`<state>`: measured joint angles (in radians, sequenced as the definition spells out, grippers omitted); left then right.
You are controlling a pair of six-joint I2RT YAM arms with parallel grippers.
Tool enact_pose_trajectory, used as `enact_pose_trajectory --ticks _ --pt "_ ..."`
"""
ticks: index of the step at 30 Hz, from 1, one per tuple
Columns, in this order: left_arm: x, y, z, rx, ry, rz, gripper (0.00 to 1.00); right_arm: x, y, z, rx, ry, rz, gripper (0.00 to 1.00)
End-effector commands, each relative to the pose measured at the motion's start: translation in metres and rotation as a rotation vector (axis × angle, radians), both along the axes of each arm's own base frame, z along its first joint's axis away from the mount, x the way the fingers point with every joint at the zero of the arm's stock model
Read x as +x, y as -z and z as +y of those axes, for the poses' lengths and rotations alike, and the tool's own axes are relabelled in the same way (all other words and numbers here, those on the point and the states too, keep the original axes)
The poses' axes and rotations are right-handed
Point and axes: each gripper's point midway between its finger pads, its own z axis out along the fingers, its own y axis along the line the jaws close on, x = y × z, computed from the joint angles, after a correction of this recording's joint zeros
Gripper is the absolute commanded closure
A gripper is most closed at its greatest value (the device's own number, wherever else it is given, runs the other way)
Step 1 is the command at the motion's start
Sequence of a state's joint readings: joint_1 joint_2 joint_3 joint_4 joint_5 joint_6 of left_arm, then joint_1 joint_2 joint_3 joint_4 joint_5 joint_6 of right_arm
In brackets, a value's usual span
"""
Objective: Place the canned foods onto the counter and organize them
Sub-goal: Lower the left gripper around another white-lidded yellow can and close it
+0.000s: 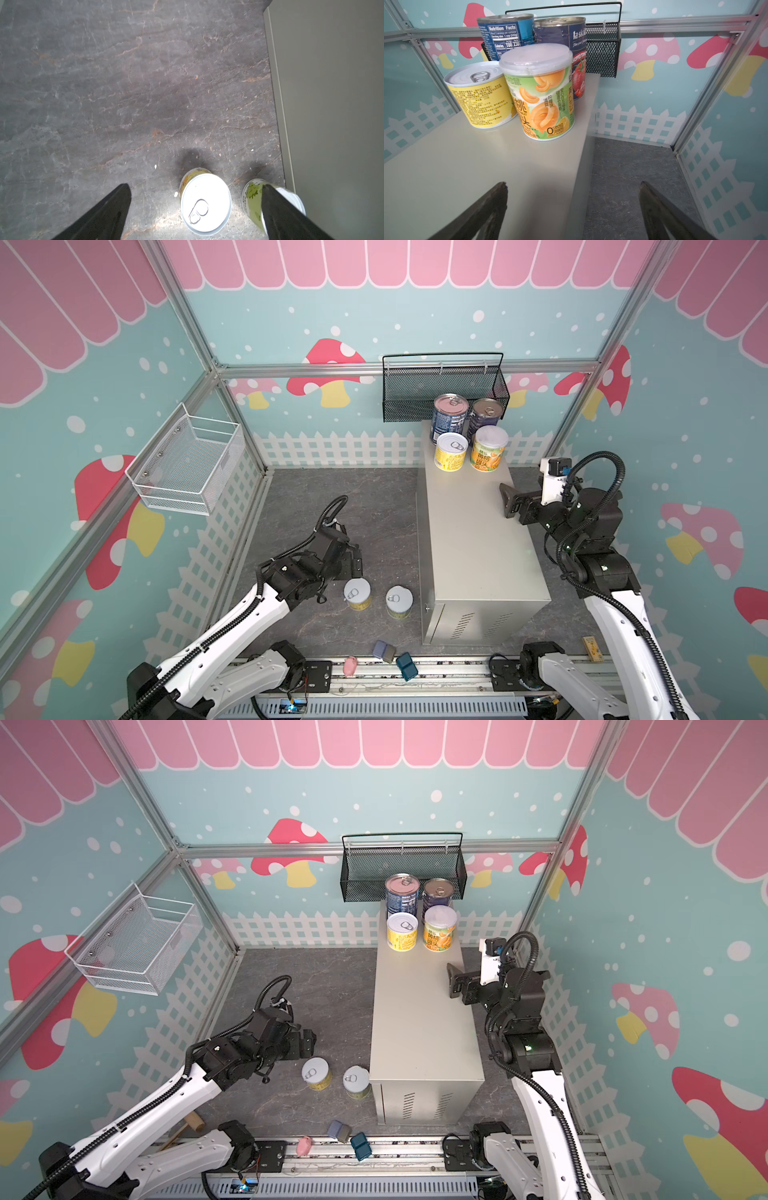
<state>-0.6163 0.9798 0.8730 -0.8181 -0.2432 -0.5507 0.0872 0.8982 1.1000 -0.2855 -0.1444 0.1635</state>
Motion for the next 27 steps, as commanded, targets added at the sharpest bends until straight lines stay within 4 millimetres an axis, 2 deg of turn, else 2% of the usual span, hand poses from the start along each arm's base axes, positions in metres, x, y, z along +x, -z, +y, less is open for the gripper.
enact_pose_trajectory --ticks 1,6,19,27 --pt "-0.017 0.017 0.006 -0.047 -0.051 0.076 0.01 -0.003 -0.017 -0.01 -0.028 0.06 -0.034 0.0" --pt "-0.026 0.038 0.001 -0.047 -0.049 0.149 0.01 -0.004 -0.021 -0.008 -0.016 0.05 -0.042 0.0" --pt "-0.023 0.083 -0.034 -0.005 0.048 0.248 0.01 -0.007 -0.015 -0.004 -0.014 0.026 -0.044 0.0" --pt "-0.025 0.106 -0.03 0.076 -0.008 0.292 0.04 -0.008 -0.017 -0.001 -0.011 0.006 -0.054 0.01"
